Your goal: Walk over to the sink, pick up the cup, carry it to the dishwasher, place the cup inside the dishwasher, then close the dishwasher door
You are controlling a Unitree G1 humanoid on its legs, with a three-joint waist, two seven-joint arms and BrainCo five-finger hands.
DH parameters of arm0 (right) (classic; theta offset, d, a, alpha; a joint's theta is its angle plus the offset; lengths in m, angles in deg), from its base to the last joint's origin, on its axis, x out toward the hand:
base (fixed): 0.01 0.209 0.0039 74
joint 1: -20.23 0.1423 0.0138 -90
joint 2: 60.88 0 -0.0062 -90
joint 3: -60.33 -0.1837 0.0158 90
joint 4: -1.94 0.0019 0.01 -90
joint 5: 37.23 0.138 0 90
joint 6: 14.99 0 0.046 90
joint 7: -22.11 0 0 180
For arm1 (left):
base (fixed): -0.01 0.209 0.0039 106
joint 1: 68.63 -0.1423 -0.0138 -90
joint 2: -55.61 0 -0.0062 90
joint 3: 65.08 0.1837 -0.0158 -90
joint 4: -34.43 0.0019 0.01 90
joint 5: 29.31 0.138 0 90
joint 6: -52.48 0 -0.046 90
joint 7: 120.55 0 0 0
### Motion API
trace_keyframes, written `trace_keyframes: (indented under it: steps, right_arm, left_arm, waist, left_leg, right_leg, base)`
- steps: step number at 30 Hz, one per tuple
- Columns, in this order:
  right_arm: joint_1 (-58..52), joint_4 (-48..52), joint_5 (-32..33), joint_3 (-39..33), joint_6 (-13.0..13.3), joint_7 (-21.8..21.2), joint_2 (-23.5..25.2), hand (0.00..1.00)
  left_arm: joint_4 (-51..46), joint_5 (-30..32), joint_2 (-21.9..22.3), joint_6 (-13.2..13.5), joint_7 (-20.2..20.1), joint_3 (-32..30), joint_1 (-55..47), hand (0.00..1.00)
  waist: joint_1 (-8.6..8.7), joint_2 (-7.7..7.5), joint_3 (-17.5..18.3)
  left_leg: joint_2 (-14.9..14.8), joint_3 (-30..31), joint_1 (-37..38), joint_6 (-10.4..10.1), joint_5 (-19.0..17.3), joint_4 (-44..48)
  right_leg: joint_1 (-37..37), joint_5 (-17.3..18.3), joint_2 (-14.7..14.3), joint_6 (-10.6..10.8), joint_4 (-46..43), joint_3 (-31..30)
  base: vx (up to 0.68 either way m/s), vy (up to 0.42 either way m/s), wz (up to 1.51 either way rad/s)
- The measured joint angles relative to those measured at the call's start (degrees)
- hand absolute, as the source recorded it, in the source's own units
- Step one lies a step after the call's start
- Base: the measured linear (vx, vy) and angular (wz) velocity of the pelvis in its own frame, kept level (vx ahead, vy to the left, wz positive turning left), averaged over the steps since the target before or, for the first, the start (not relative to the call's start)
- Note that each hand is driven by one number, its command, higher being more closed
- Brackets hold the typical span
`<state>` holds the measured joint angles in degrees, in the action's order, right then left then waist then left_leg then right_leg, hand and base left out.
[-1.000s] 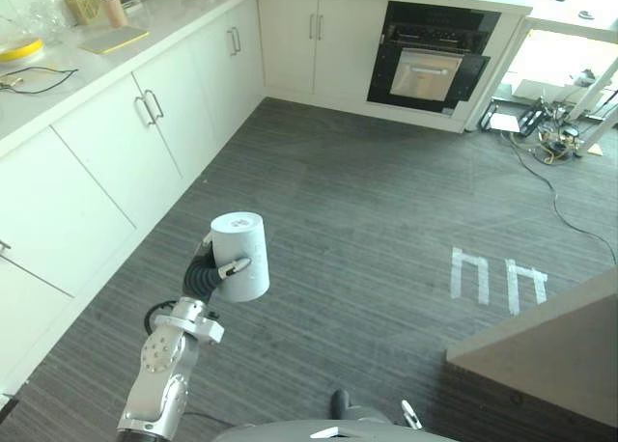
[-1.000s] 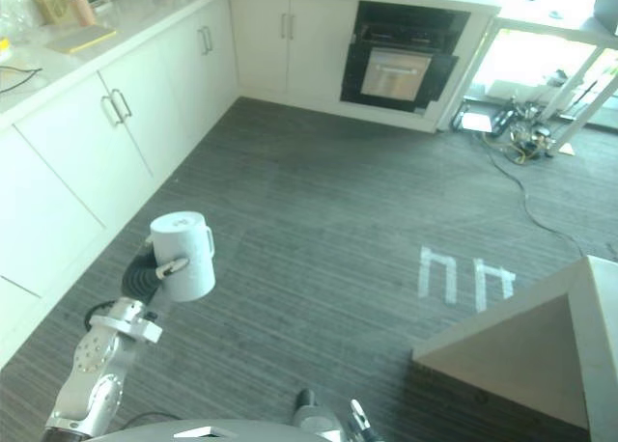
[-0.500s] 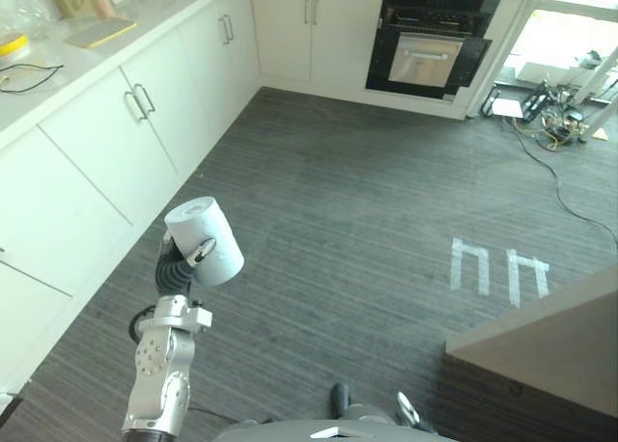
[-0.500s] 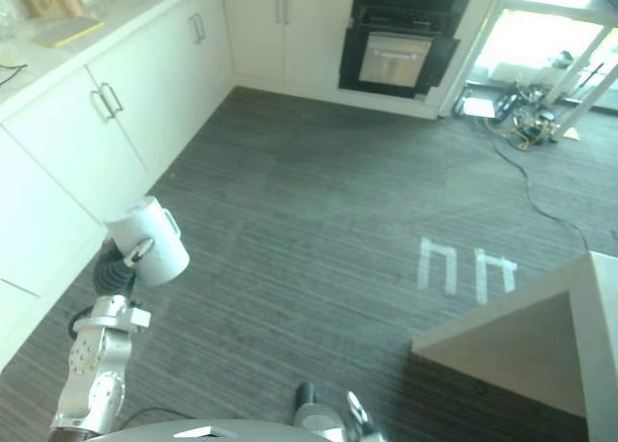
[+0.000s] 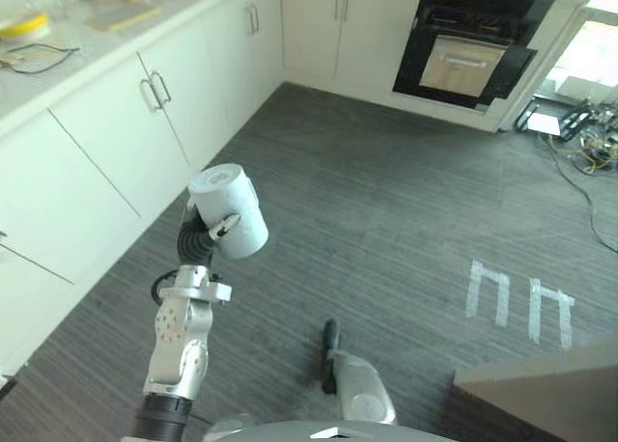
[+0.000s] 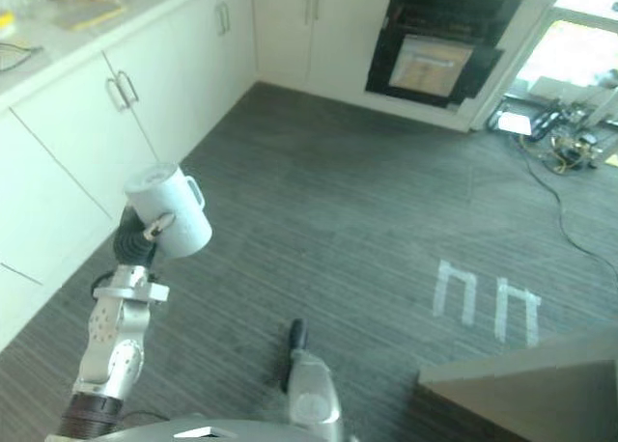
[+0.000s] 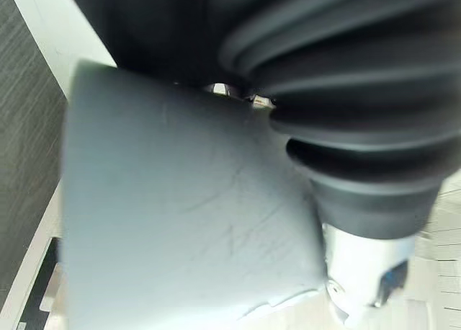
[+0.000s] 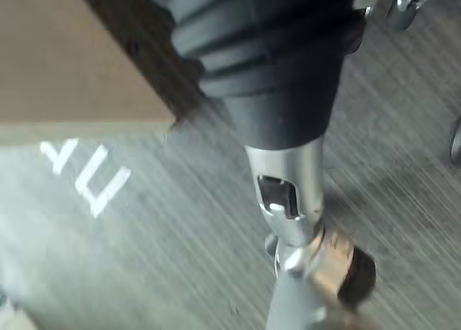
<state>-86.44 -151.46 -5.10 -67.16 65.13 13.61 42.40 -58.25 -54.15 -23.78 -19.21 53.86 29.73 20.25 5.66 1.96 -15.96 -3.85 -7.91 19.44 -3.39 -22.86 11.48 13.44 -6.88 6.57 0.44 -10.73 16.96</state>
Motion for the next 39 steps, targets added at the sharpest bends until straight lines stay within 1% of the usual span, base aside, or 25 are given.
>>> trace_keyframes:
  steps: [1,2,3,6,8,9,10,11,13,14,16,18,20,21,23,24,27,28,29,30,31,33,36,38,39]
  right_arm:
    - [-0.52,0.08,0.25,-1.12,-0.23,0.19,0.01,0.00]
    - [-0.98,0.83,0.61,-2.59,-0.65,0.37,0.60,0.00]
    - [-0.94,1.99,1.34,-3.59,-0.89,0.33,1.69,0.00]
    - [-0.93,4.60,1.20,-3.89,-0.09,-0.34,3.78,0.00]
    - [-0.90,5.84,1.12,-3.20,0.65,-0.83,4.50,0.00]
    - [-0.81,6.27,1.15,-3.12,0.79,-0.87,4.51,0.00]
    - [-0.82,6.38,1.00,-1.78,1.89,-0.99,4.08,0.00]
    - [-0.69,6.49,0.56,-0.24,2.85,-1.08,3.74,0.00]
    - [0.52,8.99,-1.07,7.71,5.75,-1.06,1.61,0.00]
    - [1.45,8.99,-1.07,8.89,6.37,-1.00,0.73,0.00]
    - [5.12,9.01,-0.96,12.79,7.20,-0.92,-1.87,0.00]
    - [11.69,8.97,-0.11,17.36,6.24,-0.93,-4.42,0.00]
    - [14.56,8.89,0.60,19.38,4.87,-0.82,-5.10,0.00]
    - [15.21,8.34,1.25,19.33,4.18,-0.79,-5.35,0.00]
    - [14.66,6.81,1.18,19.19,2.72,-0.62,-5.20,0.00]
    - [13.55,5.17,1.19,19.14,1.73,0.27,-5.13,0.00]
    - [11.90,1.66,1.20,17.23,-0.43,1.60,-4.29,0.00]
    - [10.22,-1.41,0.59,11.78,-2.18,1.86,-4.48,0.00]
    - [9.35,-1.88,-0.47,10.09,-2.74,2.06,-4.34,0.00]
    - [7.08,-2.83,-1.31,6.75,-2.86,2.63,-3.38,0.00]
    - [5.22,-2.79,-1.88,5.26,-2.61,2.60,-2.49,0.00]
    - [2.62,-2.78,-2.82,5.09,-1.82,1.83,-1.55,0.00]
    - [1.49,-2.66,-1.29,2.30,1.51,0.61,0.77,0.00]
    - [1.06,-2.27,0.31,0.32,3.02,-1.15,2.91,0.00]
    - [-0.06,-1.15,0.33,0.46,3.60,-1.79,4.50,0.00]
  left_arm:
    - [-0.20,-0.25,0.01,-0.49,-0.53,0.07,-0.06,1.00]
    - [-1.27,-0.61,-0.36,-1.36,-1.59,-0.11,0.12,1.00]
    - [-1.76,-0.97,-0.46,-1.89,-2.34,-0.12,0.68,1.00]
    - [-3.48,-0.96,-0.22,-5.17,-3.48,0.97,-0.09,1.00]
    - [-3.69,-1.04,-0.14,-6.30,-3.48,2.02,-0.86,1.00]
    - [-3.72,-1.05,0.74,-6.43,-3.74,2.56,-0.92,1.00]
    - [-4.13,-1.05,2.21,-6.12,-4.07,2.55,-1.49,1.00]
    - [-4.54,-1.02,2.69,-5.93,-4.10,2.59,-1.77,1.00]
    - [-6.94,-1.01,3.32,-5.89,-3.84,2.38,-3.46,1.00]
    - [-7.20,-1.10,3.26,-5.90,-3.81,2.13,-3.80,1.00]
    - [-7.71,-2.55,2.57,-5.78,-3.59,1.56,-4.99,1.00]
    - [-7.58,-3.10,1.98,-5.48,-4.48,-0.21,-7.32,1.00]
    - [-7.17,-3.03,2.39,-4.04,-5.13,-0.23,-9.30,1.00]
    - [-7.14,-3.03,2.91,-2.80,-5.63,-0.20,-9.85,1.00]
    - [-5.68,-3.04,3.35,-0.72,-6.29,-0.32,-9.62,1.00]
    - [-4.84,-3.04,3.29,-0.15,-6.90,-0.43,-9.51,1.00]
    - [-4.60,-2.94,3.21,0.26,-7.72,-2.15,-9.24,1.00]
    - [-3.24,-2.49,3.66,0.22,-7.84,-2.84,-7.88,1.00]
    - [-2.62,-2.44,3.54,0.05,-7.85,-2.90,-7.46,1.00]
    - [-1.91,-2.37,2.39,-0.30,-8.24,-3.15,-6.78,1.00]
    - [-1.63,-2.26,1.63,-0.41,-8.69,-2.96,-6.56,1.00]
    - [-1.61,-1.85,0.87,-0.50,-8.54,-3.08,-6.49,1.00]
    - [-1.05,-1.97,-0.77,-1.50,-6.77,-2.45,-4.14,1.00]
    - [-0.49,-2.12,-0.75,-2.11,-6.46,-1.91,-2.20,1.00]
    - [-0.56,-2.20,-0.35,-2.11,-6.86,-1.26,-1.86,1.00]
  waist:
    - [0.03,0.70,0.34]
    - [0.14,1.98,1.01]
    - [0.22,2.23,1.15]
    - [0.68,0.87,2.52]
    - [0.46,1.15,3.69]
    - [0.45,2.33,4.30]
    - [-0.03,3.05,4.77]
    - [-0.36,3.55,4.86]
    - [-1.54,3.27,4.39]
    - [-2.22,3.02,4.33]
    - [-4.70,2.61,4.29]
    - [-5.86,1.93,3.97]
    - [-6.15,2.19,3.94]
    - [-6.83,2.96,3.98]
    - [-7.48,3.59,3.92]
    - [-7.57,3.58,4.15]
    - [-7.90,-0.48,5.12]
    - [-7.20,-1.86,5.57]
    - [-7.16,-1.64,5.56]
    - [-6.85,-1.97,5.30]
    - [-6.01,-2.20,5.10]
    - [-4.30,-1.85,4.79]
    - [-2.18,-1.24,4.78]
    - [-0.87,-0.86,4.32]
    - [-0.58,-0.76,4.27]
  left_leg:
    - [-0.97,-0.25,0.56,0.38,-0.84,-0.09]
    - [-2.31,-0.45,1.94,1.39,-1.40,-0.43]
    - [-3.13,-0.59,2.20,0.92,-0.33,0.76]
    - [-4.09,0.14,0.89,1.14,5.53,8.59]
    - [-5.62,1.10,-3.57,-0.92,11.09,19.17]
    - [-7.83,2.74,-8.70,-5.52,17.98,29.30]
    - [-10.50,3.20,-14.23,-5.41,25.76,39.23]
    - [-11.71,2.81,-16.73,-4.22,26.10,44.51]
    - [-13.96,-0.58,-25.39,3.88,20.55,59.65]
    - [-13.50,-1.47,-27.01,4.87,18.84,59.98]
    - [-11.39,-4.48,-31.19,5.01,14.69,52.81]
    - [-6.06,-6.12,-31.96,3.03,12.67,24.98]
    - [-2.13,-4.30,-30.35,-1.35,18.01,0.77]
    - [-1.85,-3.35,-32.01,-3.42,19.55,-3.83]
    - [-2.23,-4.37,-33.26,-1.95,20.53,-4.48]
    - [-1.85,-3.60,-32.68,0.80,23.80,-3.84]
    - [2.99,-4.18,-32.51,2.73,27.12,0.19]
    - [4.86,-6.40,-31.47,3.73,26.88,0.35]
    - [5.07,-6.42,-30.80,4.12,26.72,0.32]
    - [6.12,-6.66,-26.95,6.43,25.22,-1.01]
    - [6.82,-6.45,-23.67,7.49,24.46,-2.69]
    - [7.33,-6.39,-18.77,8.45,22.78,-4.45]
    - [7.35,-5.46,-15.56,8.78,20.58,-5.82]
    - [7.60,-3.54,-14.29,8.83,19.09,-5.91]
    - [7.91,-3.21,-12.77,8.50,17.86,-6.15]
  right_leg:
    - [0.96,0.24,-0.31,-0.32,-2.83,0.94]
    - [2.96,3.66,-0.98,-3.33,-9.12,1.78]
    - [3.99,6.94,-1.14,-3.52,-13.10,1.84]
    - [3.23,13.99,-0.60,-3.57,-19.04,2.43]
    - [0.80,16.49,-1.60,-3.92,-18.31,2.70]
    - [-1.85,17.30,-3.12,-4.38,-15.51,3.20]
    - [-4.97,17.49,-4.96,-4.56,-12.32,3.66]
    - [-6.60,17.76,-5.79,-4.89,-11.36,3.59]
    - [-14.03,19.61,-7.57,-5.77,-7.96,3.01]
    - [-15.71,19.87,-7.62,-5.76,-6.98,2.61]
    - [-19.43,20.06,-7.69,-5.39,-4.21,0.39]
    - [-22.59,19.36,-7.08,-3.77,-1.76,-2.36]
    - [-25.47,19.02,-7.24,-2.19,0.73,-3.98]
    - [-26.93,19.05,-8.36,-1.31,2.59,-5.20]
    - [-30.43,20.35,-9.35,0.49,3.96,-6.62]
    - [-32.19,22.37,-9.22,1.64,3.33,-7.63]
    - [-32.05,29.11,-3.17,3.10,-1.34,-8.96]
    - [-26.44,29.20,0.69,5.32,-14.77,-8.38]
    - [-22.96,27.12,2.15,6.31,-21.71,-8.35]
    - [-16.93,17.59,5.16,5.97,-36.78,-7.91]
    - [-15.20,10.47,7.29,4.49,-43.30,-6.66]
    - [-10.46,11.93,9.12,0.75,-52.74,-5.90]
    - [-1.13,17.42,5.89,0.42,-49.10,-4.94]
    - [1.29,18.88,3.36,0.89,-36.47,-2.18]
    - [1.21,17.56,2.69,1.37,-24.58,2.10]
  base:
    - [0.47,-0.271,-0.14]
    - [0.41,-0.213,-0.16]
    - [0.49,-0.292,-0.10]
    - [0.38,-0.280,0.02]
    - [0.34,-0.249,0.03]
    - [0.38,-0.175,0.06]
    - [0.41,-0.137,0.04]
    - [0.44,-0.091,-0.09]
    - [0.47,-0.118,-0.12]
    - [0.39,-0.109,-0.34]
    - [0.26,-0.056,-0.61]
    - [0.33,-0.022,-0.66]
    - [0.40,0.047,-0.44]
    - [0.41,0.099,-0.42]
    - [0.42,0.191,-0.42]
    - [0.44,0.245,-0.50]
    - [0.47,0.260,-0.45]
    - [0.43,0.208,-0.24]
    - [0.50,0.293,-0.35]
    - [0.40,0.297,-0.23]
    - [0.41,0.280,-0.16]
    - [0.41,0.213,-0.08]
    - [0.36,0.138,-0.06]
    - [0.36,0.058,0.31]
    - [0.31,0.016,0.23]
